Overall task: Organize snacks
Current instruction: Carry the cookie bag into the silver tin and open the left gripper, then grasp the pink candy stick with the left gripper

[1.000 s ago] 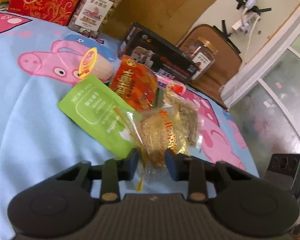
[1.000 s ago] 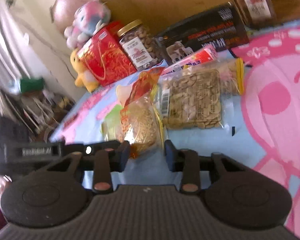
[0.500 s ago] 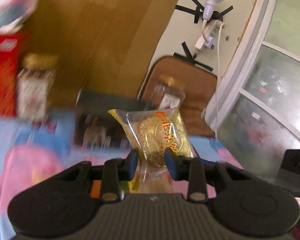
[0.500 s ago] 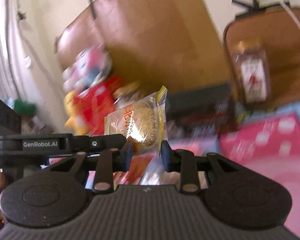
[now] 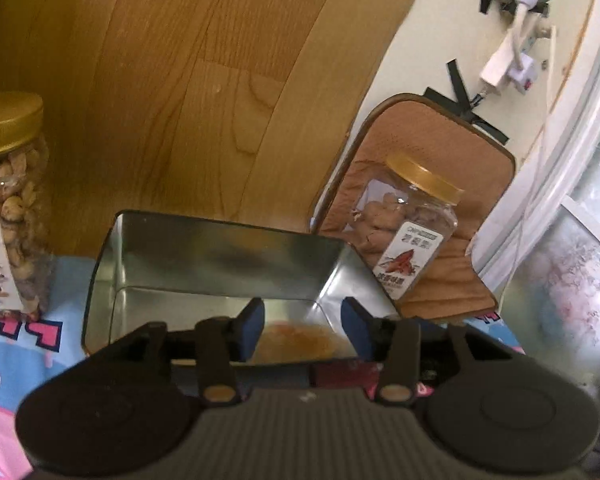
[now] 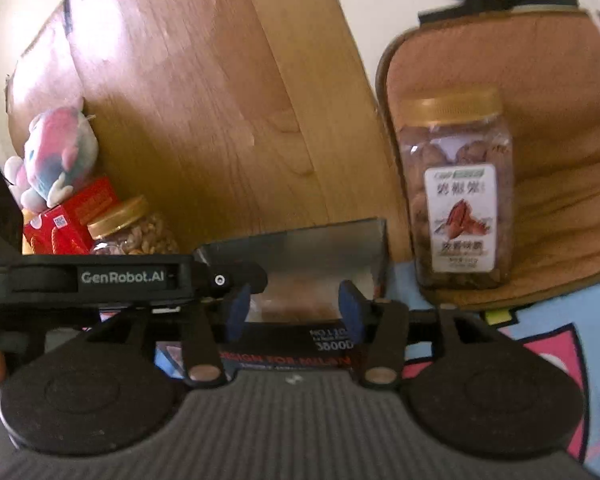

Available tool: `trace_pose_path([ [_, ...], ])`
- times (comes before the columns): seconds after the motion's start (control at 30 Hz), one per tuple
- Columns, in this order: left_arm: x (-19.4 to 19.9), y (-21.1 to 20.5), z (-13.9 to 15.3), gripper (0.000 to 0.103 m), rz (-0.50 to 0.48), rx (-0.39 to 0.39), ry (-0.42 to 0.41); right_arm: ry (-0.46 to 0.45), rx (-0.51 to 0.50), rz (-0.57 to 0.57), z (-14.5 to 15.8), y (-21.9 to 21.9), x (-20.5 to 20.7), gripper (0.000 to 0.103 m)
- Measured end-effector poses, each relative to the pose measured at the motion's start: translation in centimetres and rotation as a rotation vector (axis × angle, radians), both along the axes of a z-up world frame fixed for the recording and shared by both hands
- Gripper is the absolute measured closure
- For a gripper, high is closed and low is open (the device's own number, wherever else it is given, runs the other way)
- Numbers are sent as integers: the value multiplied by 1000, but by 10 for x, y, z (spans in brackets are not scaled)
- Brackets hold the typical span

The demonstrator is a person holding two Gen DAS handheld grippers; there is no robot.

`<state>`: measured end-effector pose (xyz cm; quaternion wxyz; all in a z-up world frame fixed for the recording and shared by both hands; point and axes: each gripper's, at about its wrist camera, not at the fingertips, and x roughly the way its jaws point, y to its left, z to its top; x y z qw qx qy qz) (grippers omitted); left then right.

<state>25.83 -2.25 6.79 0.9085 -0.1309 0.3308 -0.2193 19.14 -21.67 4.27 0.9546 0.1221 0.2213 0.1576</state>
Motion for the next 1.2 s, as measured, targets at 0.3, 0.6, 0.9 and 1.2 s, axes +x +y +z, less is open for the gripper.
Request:
trace_pose_path([
  [0.3,-85,57,-1,53,8,-131,-6,102,85,175,-30,0,-43,47],
  [0.6,-151,110,-24,52,103,-211,72,93,-140,287,-28,42,-52,73],
  [0.9,-185,57,-13,52,-117,-212,63,54,-78,50,-26,-41,-139,74],
  [1.2,-205,-63,-30,45,-389,-114,163,98,-124,-40,-61,-62,-259,68],
])
